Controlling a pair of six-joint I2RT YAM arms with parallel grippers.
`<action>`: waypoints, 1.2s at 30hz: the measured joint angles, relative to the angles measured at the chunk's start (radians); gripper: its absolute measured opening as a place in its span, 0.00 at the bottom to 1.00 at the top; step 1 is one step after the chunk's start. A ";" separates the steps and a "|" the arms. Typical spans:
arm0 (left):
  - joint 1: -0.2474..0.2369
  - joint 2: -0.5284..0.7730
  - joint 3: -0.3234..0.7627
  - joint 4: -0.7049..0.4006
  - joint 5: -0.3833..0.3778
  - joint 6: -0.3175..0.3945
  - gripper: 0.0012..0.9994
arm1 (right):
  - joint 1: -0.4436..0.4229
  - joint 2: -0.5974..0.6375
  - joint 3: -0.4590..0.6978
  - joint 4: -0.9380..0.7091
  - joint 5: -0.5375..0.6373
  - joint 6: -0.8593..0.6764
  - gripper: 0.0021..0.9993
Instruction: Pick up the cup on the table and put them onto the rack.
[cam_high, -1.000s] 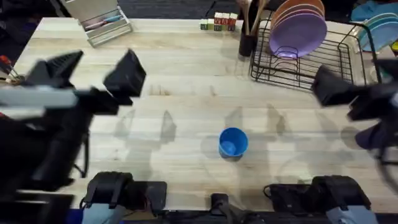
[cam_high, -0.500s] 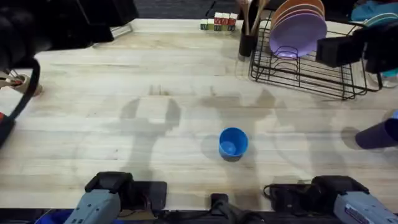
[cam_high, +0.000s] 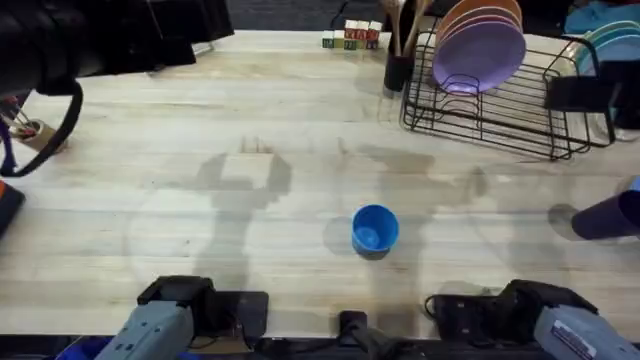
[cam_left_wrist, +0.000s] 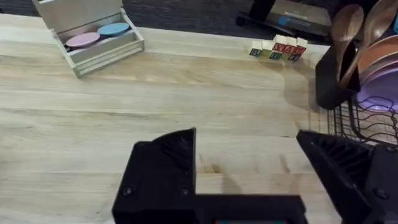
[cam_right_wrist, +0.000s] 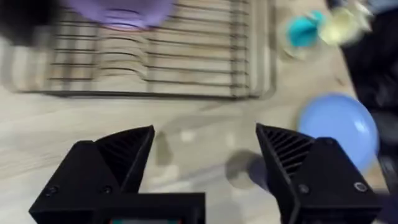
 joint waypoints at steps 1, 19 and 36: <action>0.000 0.000 0.000 0.000 0.000 0.000 0.99 | -0.022 0.000 0.000 -0.010 0.024 0.010 1.00; 0.000 0.000 0.000 0.000 0.000 0.000 0.99 | -0.183 0.000 0.000 -0.090 0.179 0.049 1.00; 0.000 0.000 0.000 0.003 0.000 0.000 0.99 | -0.255 0.082 0.002 -0.245 0.151 0.117 1.00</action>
